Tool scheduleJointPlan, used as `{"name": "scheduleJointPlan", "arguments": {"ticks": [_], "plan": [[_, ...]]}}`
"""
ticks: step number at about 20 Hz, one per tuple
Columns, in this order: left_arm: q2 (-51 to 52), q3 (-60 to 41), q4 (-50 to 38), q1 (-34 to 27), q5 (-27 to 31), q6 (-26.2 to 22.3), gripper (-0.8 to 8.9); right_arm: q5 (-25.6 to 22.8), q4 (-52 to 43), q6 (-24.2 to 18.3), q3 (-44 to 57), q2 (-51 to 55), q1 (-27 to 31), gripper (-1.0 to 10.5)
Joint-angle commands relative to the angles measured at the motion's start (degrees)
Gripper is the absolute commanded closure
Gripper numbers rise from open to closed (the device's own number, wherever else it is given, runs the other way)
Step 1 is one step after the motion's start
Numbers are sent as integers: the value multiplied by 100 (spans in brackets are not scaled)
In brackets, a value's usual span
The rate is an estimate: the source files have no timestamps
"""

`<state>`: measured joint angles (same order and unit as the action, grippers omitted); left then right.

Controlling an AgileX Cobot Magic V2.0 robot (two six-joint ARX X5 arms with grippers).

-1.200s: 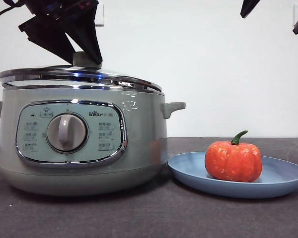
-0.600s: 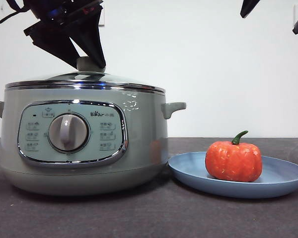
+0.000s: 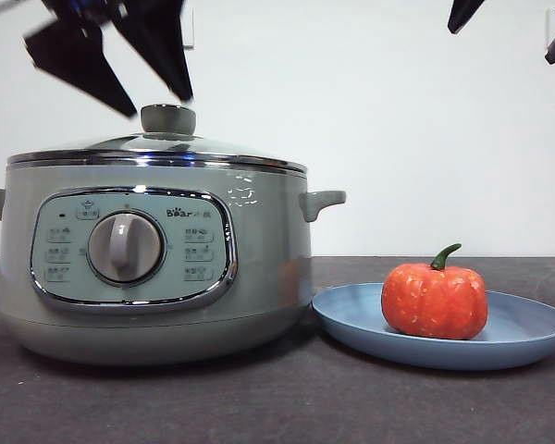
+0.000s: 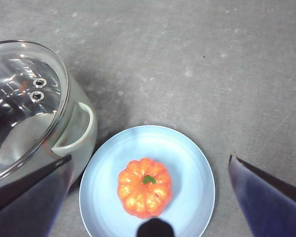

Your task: Take the pumpkin out from the steamer,put the pumpkin in the blue plate,close the lid

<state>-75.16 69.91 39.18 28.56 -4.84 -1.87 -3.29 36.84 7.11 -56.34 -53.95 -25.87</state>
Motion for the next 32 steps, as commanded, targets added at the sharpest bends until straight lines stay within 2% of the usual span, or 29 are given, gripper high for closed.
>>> {"name": "scheduleJointPlan", "arguments": {"ticks": [1, 4, 5, 6, 7, 11, 12, 18, 22, 26, 32], "plan": [[407, -42, 87, 0, 11, 59, 409, -20, -31, 50, 35, 9, -2, 350], [925, -42, 175, -2, 50, 57, 431, -7, -61, 31, 37, 52, -4, 615], [1078, -42, 177, 0, 79, 44, 542, -7, -107, -48, 37, 85, -9, 729], [1213, -42, 168, 0, 153, 2, 713, -9, -177, -184, 37, 122, -11, 857], [1292, -44, 166, 0, 249, 0, 846, -13, -229, -275, 39, 164, -11, 950], [1565, -264, -2, 0, 525, -186, 822, -481, -682, -400, 334, 623, -17, 963], [1742, -505, -214, 2, 520, -181, 822, -468, -922, -417, 549, 820, -22, 963], [3473, -2745, -1742, 0, 472, -111, 821, -752, -2238, -396, 2317, 2079, -50, 963], [3873, -3134, -1602, -2, 682, -68, 821, -767, -1976, -13, 2452, 2131, -44, 963], [3840, -3132, -1401, -2, 925, -83, 817, -756, -1683, -13, 2450, 2135, -46, 963], [3823, -3132, -1287, 0, 918, -83, 817, -761, -1357, -13, 2450, 2135, -46, 963]]}}
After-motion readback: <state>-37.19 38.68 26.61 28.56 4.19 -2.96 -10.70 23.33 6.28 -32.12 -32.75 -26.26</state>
